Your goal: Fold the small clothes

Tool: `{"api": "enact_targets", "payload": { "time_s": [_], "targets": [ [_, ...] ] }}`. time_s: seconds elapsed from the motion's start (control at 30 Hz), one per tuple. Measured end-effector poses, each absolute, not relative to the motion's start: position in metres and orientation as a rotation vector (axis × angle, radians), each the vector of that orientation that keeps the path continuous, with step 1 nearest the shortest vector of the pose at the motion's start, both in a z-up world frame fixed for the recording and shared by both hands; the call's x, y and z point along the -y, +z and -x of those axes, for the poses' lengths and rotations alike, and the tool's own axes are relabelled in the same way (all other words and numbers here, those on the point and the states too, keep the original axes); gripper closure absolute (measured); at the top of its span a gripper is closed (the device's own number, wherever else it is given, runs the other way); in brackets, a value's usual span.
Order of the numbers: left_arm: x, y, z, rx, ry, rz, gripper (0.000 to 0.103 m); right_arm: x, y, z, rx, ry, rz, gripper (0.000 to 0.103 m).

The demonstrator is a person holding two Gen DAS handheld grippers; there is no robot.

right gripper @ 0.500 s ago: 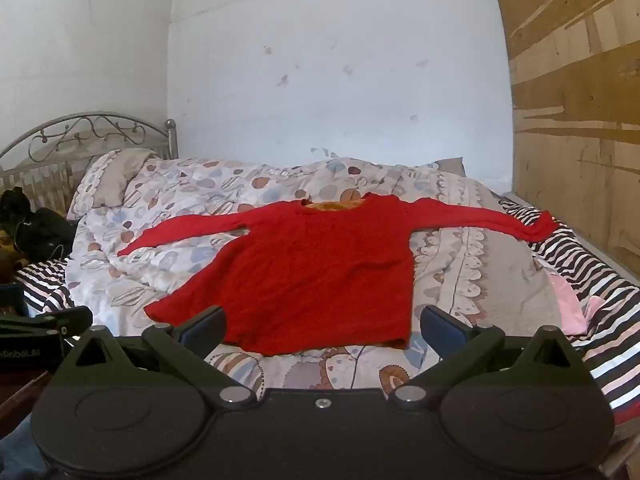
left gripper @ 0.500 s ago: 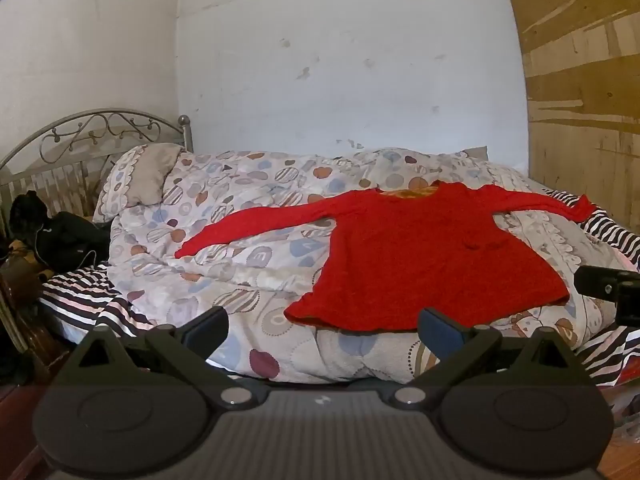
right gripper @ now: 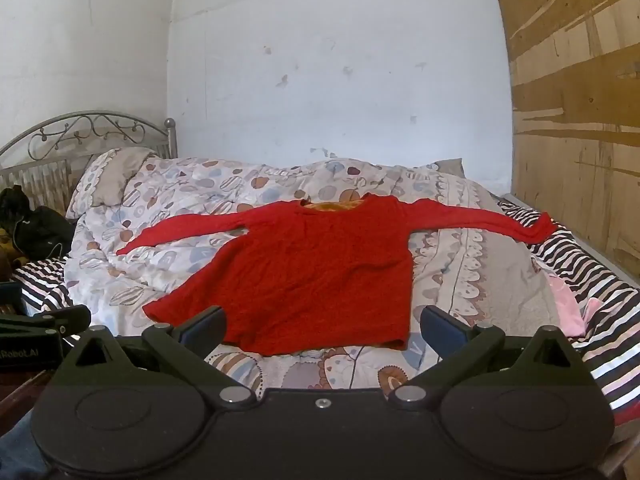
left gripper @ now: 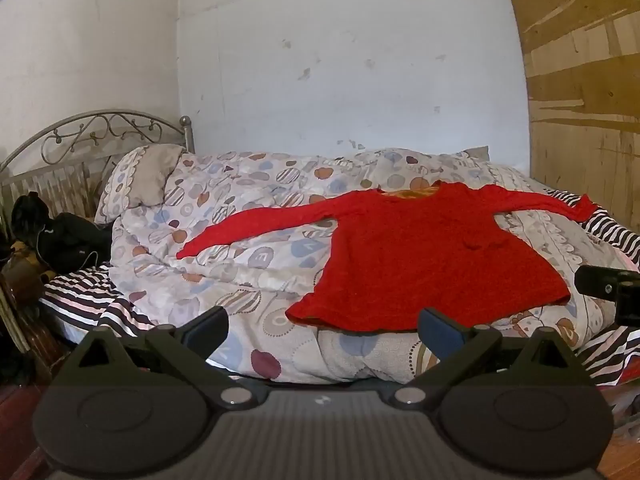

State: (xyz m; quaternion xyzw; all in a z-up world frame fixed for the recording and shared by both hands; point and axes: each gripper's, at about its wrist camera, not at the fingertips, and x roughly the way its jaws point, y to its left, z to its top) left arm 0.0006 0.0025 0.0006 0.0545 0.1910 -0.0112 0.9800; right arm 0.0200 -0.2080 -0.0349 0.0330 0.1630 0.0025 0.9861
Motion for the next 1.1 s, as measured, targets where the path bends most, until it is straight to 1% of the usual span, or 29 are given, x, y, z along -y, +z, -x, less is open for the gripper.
{"api": "enact_targets", "payload": {
  "time_s": [1.1],
  "targets": [
    [-0.004, 0.0, -0.002, -0.394, -0.001, -0.106, 0.0, 0.21, -0.036, -0.02, -0.327, -0.012, -0.048, 0.0]
  ]
}}
